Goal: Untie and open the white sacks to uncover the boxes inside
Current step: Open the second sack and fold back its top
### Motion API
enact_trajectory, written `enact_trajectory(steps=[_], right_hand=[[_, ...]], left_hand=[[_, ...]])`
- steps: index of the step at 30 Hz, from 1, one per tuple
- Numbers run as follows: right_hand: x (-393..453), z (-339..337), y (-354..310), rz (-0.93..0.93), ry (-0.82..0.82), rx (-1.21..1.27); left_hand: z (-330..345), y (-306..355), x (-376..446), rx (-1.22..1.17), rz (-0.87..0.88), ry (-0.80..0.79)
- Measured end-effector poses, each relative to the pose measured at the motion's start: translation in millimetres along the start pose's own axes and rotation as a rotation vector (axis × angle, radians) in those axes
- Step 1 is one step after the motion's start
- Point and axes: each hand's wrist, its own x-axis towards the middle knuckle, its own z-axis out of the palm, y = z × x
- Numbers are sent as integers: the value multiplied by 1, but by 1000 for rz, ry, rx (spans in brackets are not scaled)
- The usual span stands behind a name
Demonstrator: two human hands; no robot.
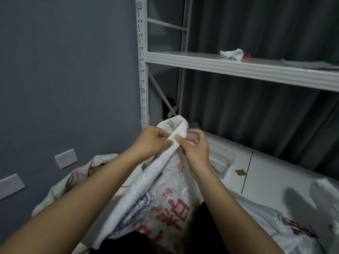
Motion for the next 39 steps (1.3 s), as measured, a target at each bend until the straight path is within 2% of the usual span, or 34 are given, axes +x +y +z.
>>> enact_trajectory(steps=[2,4,5,7,10,13,15,17,19,21,23,25,28,30,31,33,36,37,39], right_hand=[[2,-11,-1,-375,-32,-569],[11,-27,-11,-704,-221,-998],[16,-32,-21,-777,-369,-1146],[27,-37,-46,-747,-631,-1351],[39,-32,-78,-735,-765,-1572],[49,-32,-88,-591,-831,-1573],[61,-37,-90,-496,-817,-1474],[70,-44,-95,-415,-771,-1390],[74,-51,-102,-417,-752,-1334],[73,-58,-112,-483,-710,-1255],[69,-65,-121,-490,-687,-1171],[65,-70,-120,-409,-739,-1273],[68,-86,-104,-351,-769,-1512],[71,-100,-96,-446,-670,-1558],[73,-107,-93,-490,-630,-1569],[75,-117,-89,-532,-611,-1622],[72,-114,-88,-574,-712,-1730],[69,-108,-87,-577,-750,-1689],[61,-94,-79,-602,-800,-1584]], left_hand=[[0,-2,1,-49,-15,4],[-1,-3,4,-79,-15,-27],[-1,-3,6,-67,-3,-50],[2,1,8,-21,23,-87],[9,8,7,11,82,-21],[12,8,-10,303,233,100],[15,3,-23,598,254,81],[16,0,-25,795,257,105],[8,4,-19,930,300,211],[-4,12,-4,1058,411,382],[-11,22,13,1082,533,503],[-6,26,25,1125,596,454],[8,21,42,1126,567,79],[7,13,50,897,410,-163],[7,10,51,795,369,-214],[11,11,47,854,390,-190],[23,20,39,1217,544,15],[27,19,41,1292,606,65],[34,19,43,1275,655,97]])
